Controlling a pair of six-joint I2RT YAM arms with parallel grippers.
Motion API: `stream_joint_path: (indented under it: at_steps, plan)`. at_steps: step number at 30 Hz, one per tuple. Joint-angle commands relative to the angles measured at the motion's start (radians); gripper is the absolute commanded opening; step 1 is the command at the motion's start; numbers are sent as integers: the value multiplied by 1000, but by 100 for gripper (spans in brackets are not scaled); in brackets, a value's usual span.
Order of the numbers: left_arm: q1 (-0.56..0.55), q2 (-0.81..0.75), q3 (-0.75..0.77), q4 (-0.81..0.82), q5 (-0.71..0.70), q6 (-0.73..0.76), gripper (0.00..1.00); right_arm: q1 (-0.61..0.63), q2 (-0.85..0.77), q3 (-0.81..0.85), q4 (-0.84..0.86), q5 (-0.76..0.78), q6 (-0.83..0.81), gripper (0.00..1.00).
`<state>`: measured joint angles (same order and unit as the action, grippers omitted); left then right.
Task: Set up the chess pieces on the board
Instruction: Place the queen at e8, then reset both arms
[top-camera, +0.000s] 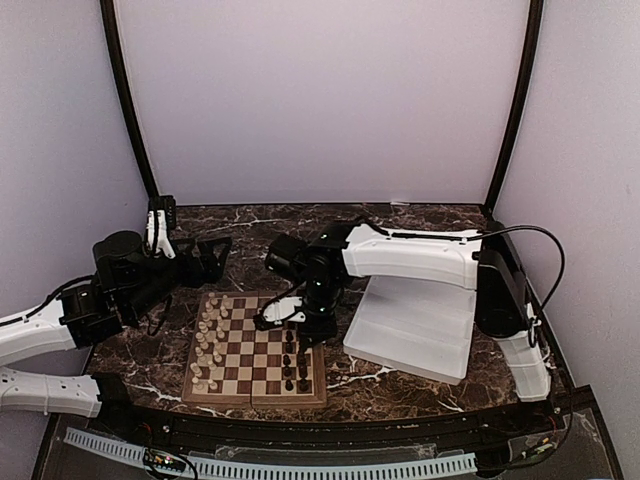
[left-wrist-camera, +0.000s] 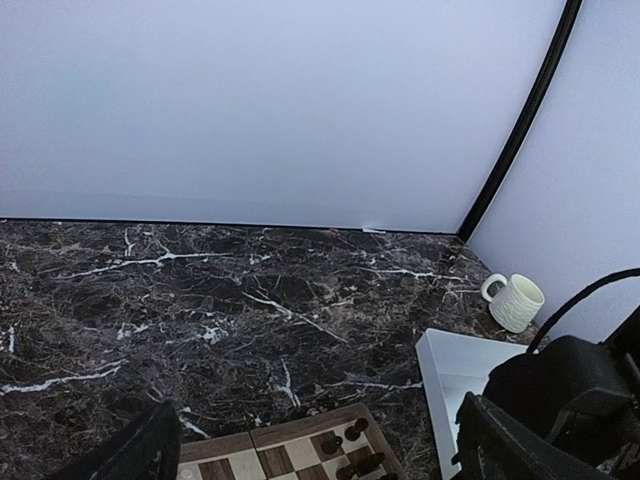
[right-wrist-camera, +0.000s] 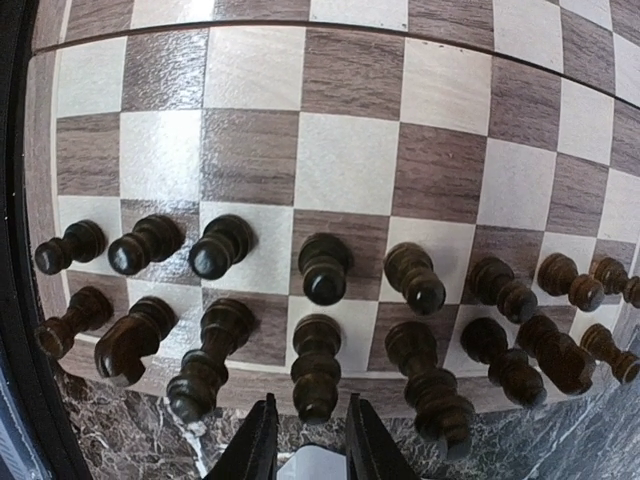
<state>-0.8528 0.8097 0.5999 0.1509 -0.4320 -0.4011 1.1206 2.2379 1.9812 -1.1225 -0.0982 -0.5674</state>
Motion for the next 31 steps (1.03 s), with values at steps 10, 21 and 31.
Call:
stream_joint_path:
  at_steps: [10,21,31]
  plan:
    - [6,68,209,-348,-176,150,99,-180,-466,-185,85,-29,-13,38]
    - [84,261,512,-583,-188,269,99,-679,-901,-538,648,177,338,99]
    - [162,344,643,-608,-74,290,99,-849,-1057,-730,765,137,468,98]
